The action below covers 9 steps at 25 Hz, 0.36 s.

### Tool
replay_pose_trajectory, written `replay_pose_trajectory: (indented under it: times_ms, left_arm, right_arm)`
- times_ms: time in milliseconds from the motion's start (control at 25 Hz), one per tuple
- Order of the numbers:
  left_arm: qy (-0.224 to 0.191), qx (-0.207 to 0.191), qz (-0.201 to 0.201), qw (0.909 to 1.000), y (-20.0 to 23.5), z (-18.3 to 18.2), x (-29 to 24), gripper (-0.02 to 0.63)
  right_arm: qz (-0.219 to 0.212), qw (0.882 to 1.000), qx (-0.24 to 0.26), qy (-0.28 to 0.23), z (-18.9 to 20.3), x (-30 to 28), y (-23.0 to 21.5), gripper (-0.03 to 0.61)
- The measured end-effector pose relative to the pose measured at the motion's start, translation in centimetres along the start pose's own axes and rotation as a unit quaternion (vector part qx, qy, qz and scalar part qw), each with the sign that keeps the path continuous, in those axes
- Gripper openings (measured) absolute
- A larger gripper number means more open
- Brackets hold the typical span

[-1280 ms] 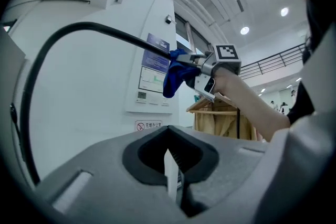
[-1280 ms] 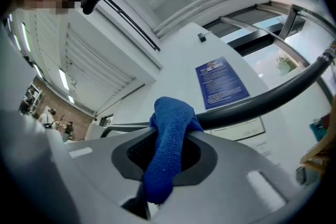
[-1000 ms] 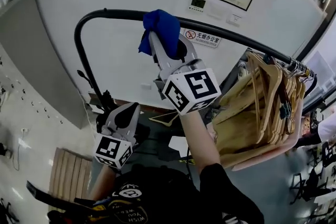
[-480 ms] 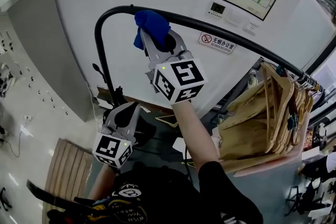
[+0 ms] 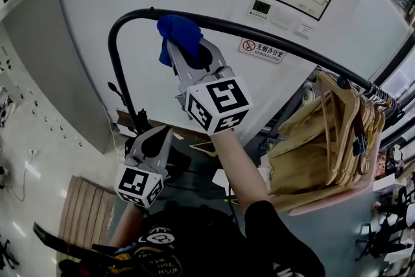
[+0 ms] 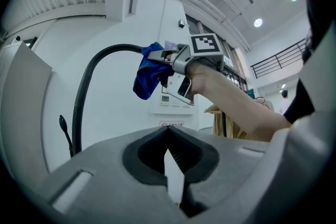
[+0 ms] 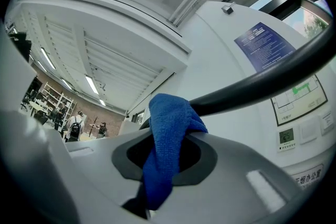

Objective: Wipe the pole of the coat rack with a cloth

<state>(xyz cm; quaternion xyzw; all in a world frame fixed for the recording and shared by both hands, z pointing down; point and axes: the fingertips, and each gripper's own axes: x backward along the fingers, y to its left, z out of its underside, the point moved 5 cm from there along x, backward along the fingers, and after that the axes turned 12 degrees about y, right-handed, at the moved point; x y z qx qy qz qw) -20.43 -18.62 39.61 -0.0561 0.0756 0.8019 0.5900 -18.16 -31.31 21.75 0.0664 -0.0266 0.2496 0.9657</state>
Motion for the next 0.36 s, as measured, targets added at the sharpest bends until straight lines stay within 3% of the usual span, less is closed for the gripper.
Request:
replay_pose_trajectory:
  times_ms: [360]
  left_arm:
    - [-0.013, 0.001, 0.000, 0.9999, 0.6, -0.6, -0.5, 0.005]
  right_arm:
    - [0.003, 1.000, -0.014, 0.024, 5.2, 7.9, 1.9, 0.063]
